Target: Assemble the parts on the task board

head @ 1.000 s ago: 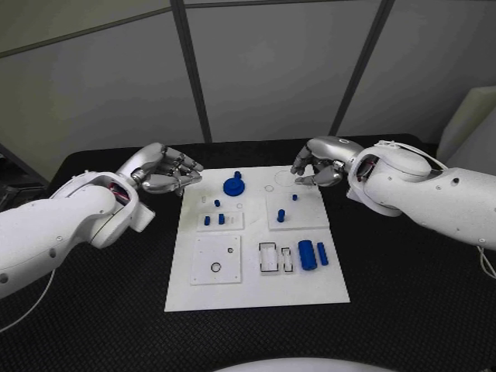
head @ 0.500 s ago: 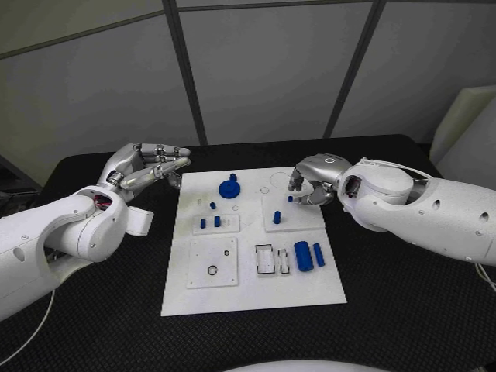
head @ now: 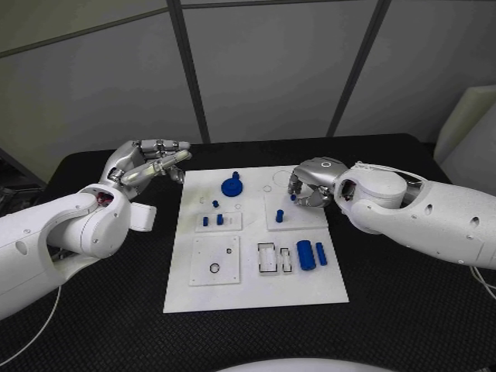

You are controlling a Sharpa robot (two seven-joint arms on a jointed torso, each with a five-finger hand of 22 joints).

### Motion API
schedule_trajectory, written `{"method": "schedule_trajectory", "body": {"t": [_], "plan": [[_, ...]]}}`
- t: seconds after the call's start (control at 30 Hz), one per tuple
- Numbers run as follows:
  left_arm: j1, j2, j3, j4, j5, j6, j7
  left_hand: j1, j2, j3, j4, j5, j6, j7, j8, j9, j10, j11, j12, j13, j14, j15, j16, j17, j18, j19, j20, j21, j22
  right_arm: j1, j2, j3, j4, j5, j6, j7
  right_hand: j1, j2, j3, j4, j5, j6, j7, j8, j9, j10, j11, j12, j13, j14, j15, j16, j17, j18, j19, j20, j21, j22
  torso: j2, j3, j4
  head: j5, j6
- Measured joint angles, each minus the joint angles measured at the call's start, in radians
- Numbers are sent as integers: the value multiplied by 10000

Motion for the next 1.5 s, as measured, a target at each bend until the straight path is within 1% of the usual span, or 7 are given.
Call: {"method": "schedule_trajectory", "body": {"t": [0.33, 0.67, 0.8, 0.9, 1.13, 1.2, 1.5], "plan": [[-2, 16, 0, -15, 108, 1, 8, 0, 0, -26, -26, 0, -1, 0, 0, -1, -1, 1, 0, 9, -36, -34, -35, -9, 0, 0, 0, 0, -9, -24, 232, -10, -250, -19, 84, 33, 129, 129, 536, -152, -57, 273, -22, -66, 30, 263, -58, -88, -197, 0, 0, 63, 43, -1, 37, -36, 116, 137, -1, 4, -1, 54, -33], [-2, 26, 0, -30, 141, -1, 1, 39, 122, -53, -53, 0, -1, 0, 0, -1, -5, 5, 66, 10, -44, -25, -34, -43, -1, 1, 0, -75, -40, -17, 347, 3, -352, 16, 169, 81, 125, 125, 858, -255, -60, 539, -60, -66, 58, 588, -131, -156, -315, 0, 0, 114, 73, -1, 106, -106, 232, 317, -4, 4, -6, 90, -89], [-3, 25, 0, -43, 145, -6, -16, 39, 121, -54, -54, 0, -23, 23, 0, -1, -41, 40, 66, 18, -72, 2, -34, -54, 0, 1, 0, -75, -39, -11, 353, 6, -353, 27, 200, 84, 124, 125, 991, -333, -62, 730, -123, -66, 92, 813, -169, -173, -349, 0, -1, 179, 94, -1, 143, -143, 313, 443, -4, 4, -6, 107, -113], [-3, 25, 0, -53, 148, -8, -31, 39, 121, -81, -81, 0, -39, 39, 0, -1, -43, 43, 66, 18, -71, 2, -33, -55, -1, 1, 0, -75, -45, -10, 356, 6, -352, 32, 206, 84, 127, 127, 1106, -448, -64, 886, -181, 1, 117, 988, -237, -175, -342, -1, -79, 179, 107, -1, 215, -144, 388, 541, -6, 6, -11, 120, -132], [-3, 33, 0, -83, 154, -9, -82, 78, 159, -109, -109, 0, -75, 74, 0, -2, -79, 78, 66, 21, -72, 2, -31, -75, -1, 1, 0, -75, -49, -29, 350, -9, -295, 42, 135, 55, 234, 233, 1363, -707, -122, 1069, -177, 54, 163, 1194, -273, -254, -318, 37, -113, 179, 59, -1, 303, -231, 527, 724, -13, 8, -12, 130, -161], [-3, 35, 0, -92, 156, -9, -97, 78, 159, -109, -109, 0, -75, 75, 0, -2, -113, 112, 66, 28, -72, 2, -31, -75, -1, 1, 0, -75, -49, -46, 325, -19, -254, 42, 74, 32, 259, 258, 1412, -757, -126, 1103, -209, 53, 163, 1228, -238, -266, -313, 37, -113, 179, 59, -1, 303, -231, 542, 757, -15, 12, -16, 131, -162], [-6, 52, 0, -172, 158, -9, -161, 78, 159, -109, -164, 0, -111, 110, 0, -10, -144, 143, 107, 27, -106, 37, -30, -99, -1, 1, 0, -75, -58, -67, 134, -29, 74, 6, -299, -69, 286, 285, 1486, -832, -145, 1105, -211, 53, 161, 1229, -237, -248, -300, 1, -149, 179, 49, -1, 323, -252, 577, 810, -18, 13, -21, 134, -150]]}}
